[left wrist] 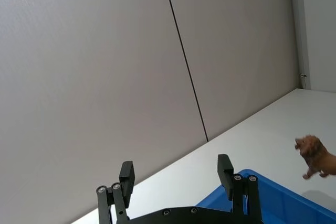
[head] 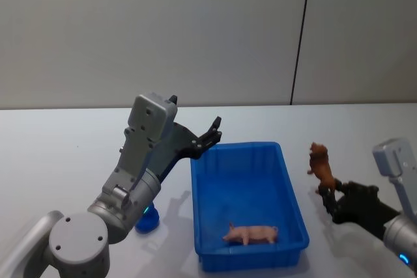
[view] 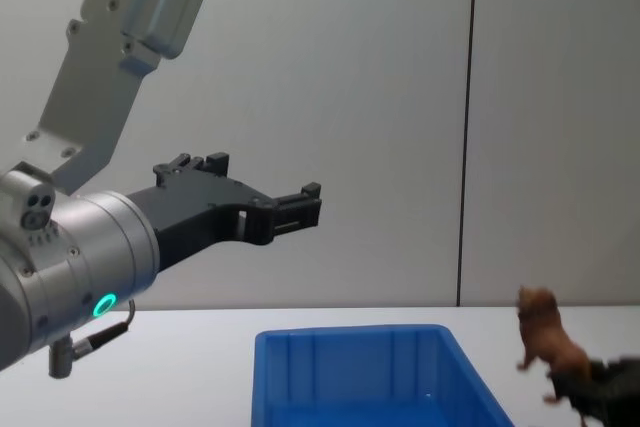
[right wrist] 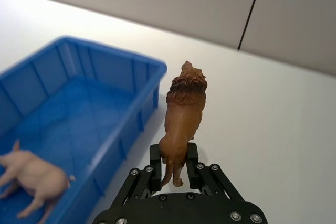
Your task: Pick up the two dolls from the table and place them into the box.
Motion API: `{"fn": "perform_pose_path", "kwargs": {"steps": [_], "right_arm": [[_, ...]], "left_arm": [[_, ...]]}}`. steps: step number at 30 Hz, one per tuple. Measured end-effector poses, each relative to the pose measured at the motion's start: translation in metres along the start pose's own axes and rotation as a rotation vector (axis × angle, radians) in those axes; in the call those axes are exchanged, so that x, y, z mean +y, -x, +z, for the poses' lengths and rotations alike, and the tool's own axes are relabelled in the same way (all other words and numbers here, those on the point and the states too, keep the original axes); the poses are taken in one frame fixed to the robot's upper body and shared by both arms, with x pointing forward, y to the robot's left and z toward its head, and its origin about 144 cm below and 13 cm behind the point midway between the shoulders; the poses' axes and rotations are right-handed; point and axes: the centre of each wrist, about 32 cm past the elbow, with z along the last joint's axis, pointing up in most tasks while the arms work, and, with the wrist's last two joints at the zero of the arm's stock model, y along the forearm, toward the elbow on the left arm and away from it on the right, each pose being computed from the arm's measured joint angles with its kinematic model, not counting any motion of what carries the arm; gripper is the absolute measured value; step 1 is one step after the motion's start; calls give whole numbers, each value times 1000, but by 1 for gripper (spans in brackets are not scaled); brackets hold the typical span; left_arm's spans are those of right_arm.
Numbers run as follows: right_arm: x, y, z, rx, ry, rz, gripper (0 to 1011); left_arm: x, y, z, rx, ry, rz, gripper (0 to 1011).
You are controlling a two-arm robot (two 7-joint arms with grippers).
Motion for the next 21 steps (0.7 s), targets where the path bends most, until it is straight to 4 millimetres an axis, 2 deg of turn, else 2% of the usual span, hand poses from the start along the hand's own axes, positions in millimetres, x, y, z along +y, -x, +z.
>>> {"fn": "perform_pose_path", "kwargs": {"steps": [10, 21], "right_arm": [[2, 7, 27, -61, -113, 51, 259], [17, 21, 51, -91, -162, 172, 259]], "left_arm": [[0, 0, 0, 0, 0, 0, 1001], [0, 0, 0, 0, 0, 0, 1001]]}}
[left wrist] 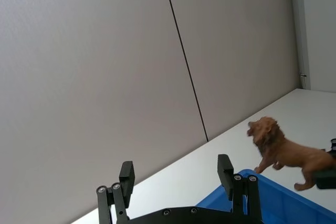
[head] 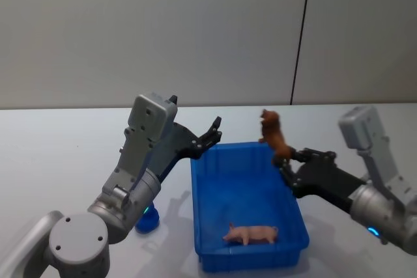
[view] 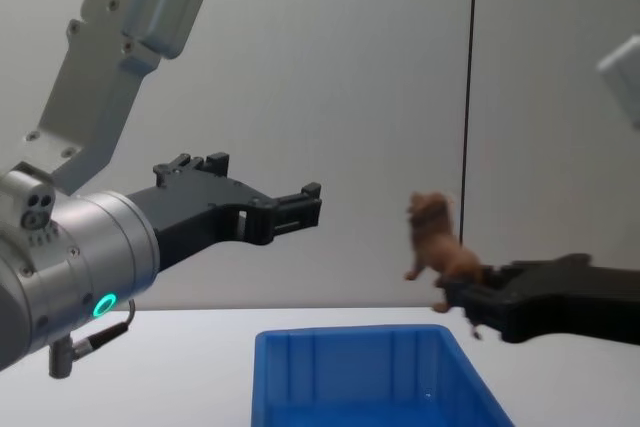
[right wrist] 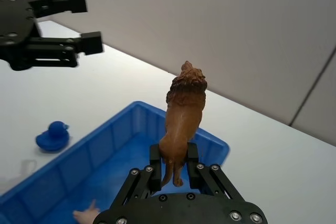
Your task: Pick up the two dolls from the table and place them into the box.
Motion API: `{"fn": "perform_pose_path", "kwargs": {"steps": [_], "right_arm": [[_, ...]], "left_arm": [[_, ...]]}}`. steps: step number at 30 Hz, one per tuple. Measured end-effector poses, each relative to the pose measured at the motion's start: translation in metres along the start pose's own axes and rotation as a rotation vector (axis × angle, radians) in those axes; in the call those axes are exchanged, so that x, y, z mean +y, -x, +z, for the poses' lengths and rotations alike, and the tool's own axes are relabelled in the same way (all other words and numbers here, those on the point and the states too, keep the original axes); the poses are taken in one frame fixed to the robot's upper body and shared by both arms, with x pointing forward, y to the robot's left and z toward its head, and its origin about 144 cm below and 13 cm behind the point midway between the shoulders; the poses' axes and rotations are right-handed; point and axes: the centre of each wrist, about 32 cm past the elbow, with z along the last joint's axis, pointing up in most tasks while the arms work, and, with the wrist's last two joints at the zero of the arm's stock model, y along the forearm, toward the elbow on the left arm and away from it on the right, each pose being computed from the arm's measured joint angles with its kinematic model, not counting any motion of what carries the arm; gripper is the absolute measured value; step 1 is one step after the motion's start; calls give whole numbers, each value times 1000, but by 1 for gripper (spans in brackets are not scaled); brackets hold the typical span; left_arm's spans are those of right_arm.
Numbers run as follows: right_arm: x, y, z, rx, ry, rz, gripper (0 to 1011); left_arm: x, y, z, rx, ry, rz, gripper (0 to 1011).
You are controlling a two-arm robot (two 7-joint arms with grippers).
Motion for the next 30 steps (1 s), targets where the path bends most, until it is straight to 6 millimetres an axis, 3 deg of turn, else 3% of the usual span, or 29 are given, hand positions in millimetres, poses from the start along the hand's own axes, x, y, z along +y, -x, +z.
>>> {"fn": "perform_pose_path", "kwargs": {"steps": [7, 10, 16, 18, 24, 30], "right_arm": [[16, 3, 4, 13, 19, 57, 389], [22, 2, 4, 18, 30, 71, 527], [26, 0, 4, 21, 38, 73, 683], [26, -2, 4, 22, 40, 70, 783], [18, -8, 0, 26, 41, 43, 937], [3, -15, -7, 28, 41, 9, 1001]], "left_arm": [[0, 0, 0, 0, 0, 0, 1001], [0, 0, 0, 0, 0, 0, 1001], [0, 0, 0, 0, 0, 0, 1001], [0, 0, 0, 0, 0, 0, 1001], [0, 0, 0, 0, 0, 0, 1001], [0, 0, 0, 0, 0, 0, 1001]]}}
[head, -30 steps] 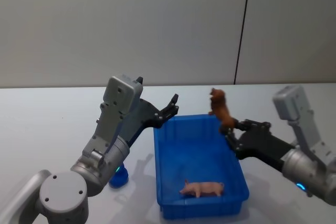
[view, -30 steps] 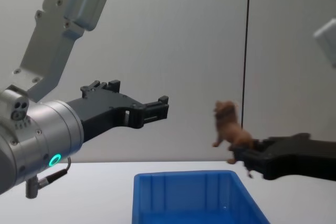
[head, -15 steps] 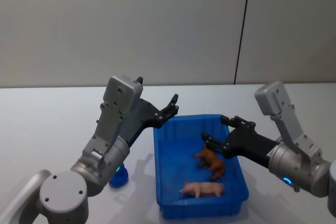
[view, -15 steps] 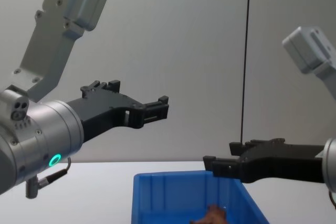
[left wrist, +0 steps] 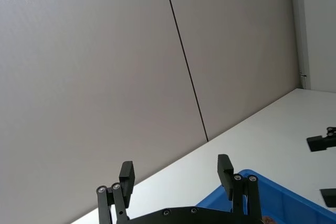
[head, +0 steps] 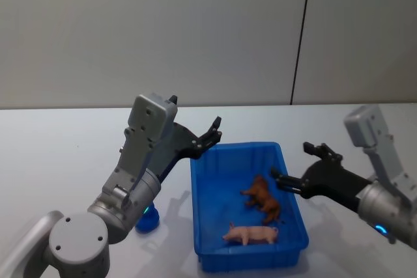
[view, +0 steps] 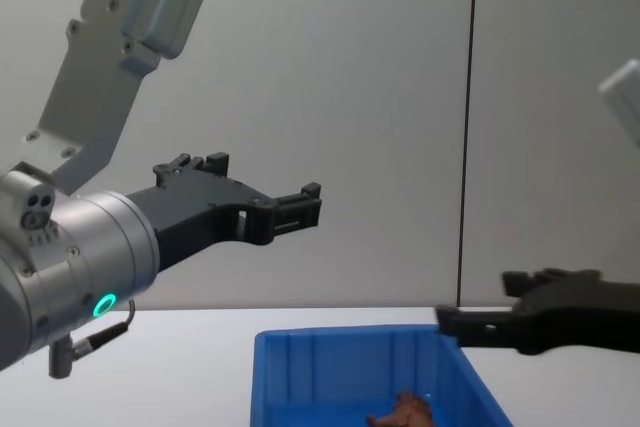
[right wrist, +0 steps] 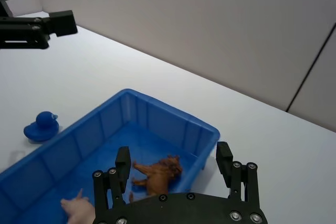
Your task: Pick up the two dolls from the table and place them into the box.
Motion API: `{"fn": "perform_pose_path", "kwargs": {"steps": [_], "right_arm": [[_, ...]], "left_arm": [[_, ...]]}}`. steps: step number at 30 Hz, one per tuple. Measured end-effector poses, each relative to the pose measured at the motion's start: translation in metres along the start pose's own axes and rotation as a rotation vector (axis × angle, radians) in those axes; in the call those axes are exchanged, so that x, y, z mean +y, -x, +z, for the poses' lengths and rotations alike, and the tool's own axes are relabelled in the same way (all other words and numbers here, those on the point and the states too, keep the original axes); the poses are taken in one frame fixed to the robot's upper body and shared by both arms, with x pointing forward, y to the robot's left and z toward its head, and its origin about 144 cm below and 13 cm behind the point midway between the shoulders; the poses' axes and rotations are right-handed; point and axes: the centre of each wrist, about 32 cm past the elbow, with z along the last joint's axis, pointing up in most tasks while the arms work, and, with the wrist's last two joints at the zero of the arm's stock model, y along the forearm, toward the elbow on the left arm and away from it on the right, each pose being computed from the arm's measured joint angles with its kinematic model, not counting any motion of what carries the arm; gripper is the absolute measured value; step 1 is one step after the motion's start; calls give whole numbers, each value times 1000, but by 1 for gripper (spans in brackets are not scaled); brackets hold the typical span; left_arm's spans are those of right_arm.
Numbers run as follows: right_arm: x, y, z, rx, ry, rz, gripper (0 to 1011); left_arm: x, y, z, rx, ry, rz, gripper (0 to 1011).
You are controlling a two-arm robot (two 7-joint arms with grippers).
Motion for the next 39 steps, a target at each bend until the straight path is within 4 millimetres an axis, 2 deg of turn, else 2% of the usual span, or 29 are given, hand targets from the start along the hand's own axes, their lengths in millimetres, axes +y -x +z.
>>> {"fn": "perform_pose_path", "kwargs": {"steps": [9, 17, 39], "right_arm": [[-20, -6, -10, -1, 2, -36, 1001], [-28, -9, -14, -3, 4, -51, 1001], [-36, -11, -17, -6, 6, -64, 1001]], "left_arm": [[0, 0, 0, 0, 0, 0, 1001], [6, 0, -1, -1, -19, 14, 1001], [64, -6, -20, 60, -216, 86, 1001]]}}
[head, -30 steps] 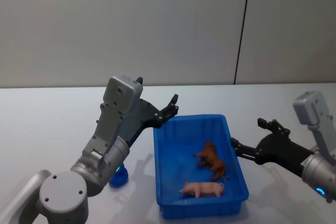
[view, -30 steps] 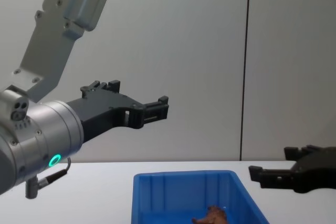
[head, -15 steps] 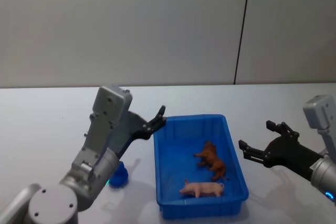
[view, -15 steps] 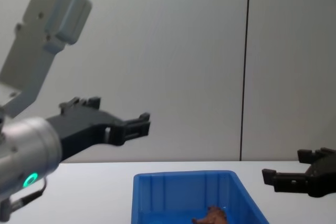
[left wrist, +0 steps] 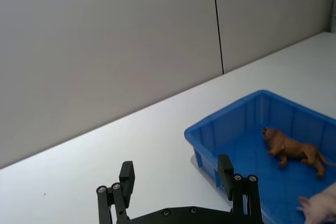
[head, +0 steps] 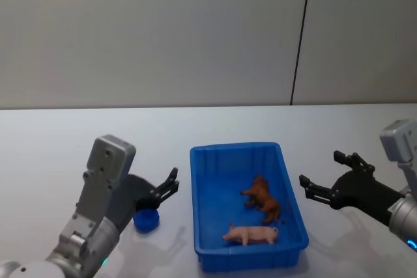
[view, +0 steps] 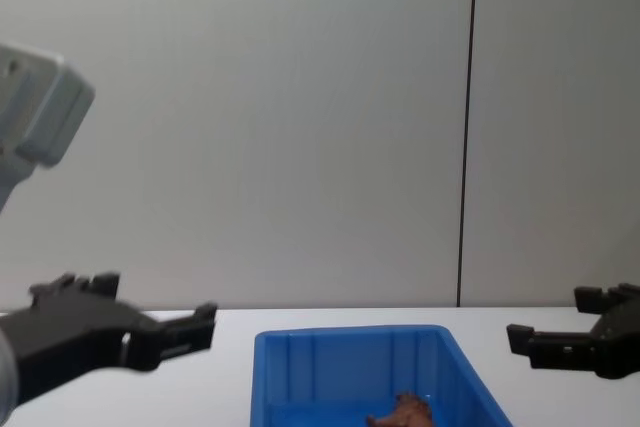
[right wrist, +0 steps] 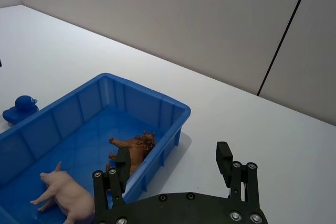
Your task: Pick up the two dolls from the table and place them into the box.
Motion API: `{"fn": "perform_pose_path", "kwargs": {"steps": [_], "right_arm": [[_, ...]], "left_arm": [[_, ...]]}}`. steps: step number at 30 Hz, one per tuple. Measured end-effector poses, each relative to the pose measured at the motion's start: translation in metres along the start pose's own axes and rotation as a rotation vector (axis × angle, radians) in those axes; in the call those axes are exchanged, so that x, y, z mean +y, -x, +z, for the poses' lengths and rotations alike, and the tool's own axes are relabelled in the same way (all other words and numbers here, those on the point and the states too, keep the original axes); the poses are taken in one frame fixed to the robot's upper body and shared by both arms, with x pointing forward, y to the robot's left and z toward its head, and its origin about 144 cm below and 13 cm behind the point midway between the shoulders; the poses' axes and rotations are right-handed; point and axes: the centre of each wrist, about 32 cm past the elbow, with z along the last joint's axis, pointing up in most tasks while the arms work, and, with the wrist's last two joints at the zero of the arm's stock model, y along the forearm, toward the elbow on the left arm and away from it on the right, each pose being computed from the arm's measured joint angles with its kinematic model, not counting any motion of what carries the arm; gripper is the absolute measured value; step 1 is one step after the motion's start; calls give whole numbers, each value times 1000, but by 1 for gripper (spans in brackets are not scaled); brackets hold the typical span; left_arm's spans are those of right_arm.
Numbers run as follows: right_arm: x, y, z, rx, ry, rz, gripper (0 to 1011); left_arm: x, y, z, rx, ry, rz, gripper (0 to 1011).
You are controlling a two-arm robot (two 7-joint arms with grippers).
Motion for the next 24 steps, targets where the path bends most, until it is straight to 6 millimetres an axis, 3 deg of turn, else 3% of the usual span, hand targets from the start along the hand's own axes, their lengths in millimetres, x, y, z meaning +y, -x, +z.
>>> {"fn": "perform_pose_path", "kwargs": {"steps": [9, 24], "right_arm": [[-1, 0, 0, 0, 0, -1, 1001], [-1, -1, 0, 0, 0, -3, 1001]], "left_arm": [[8, -11, -16, 11, -77, -40, 1001], [-5, -26, -39, 22, -152, -86, 1001]]}}
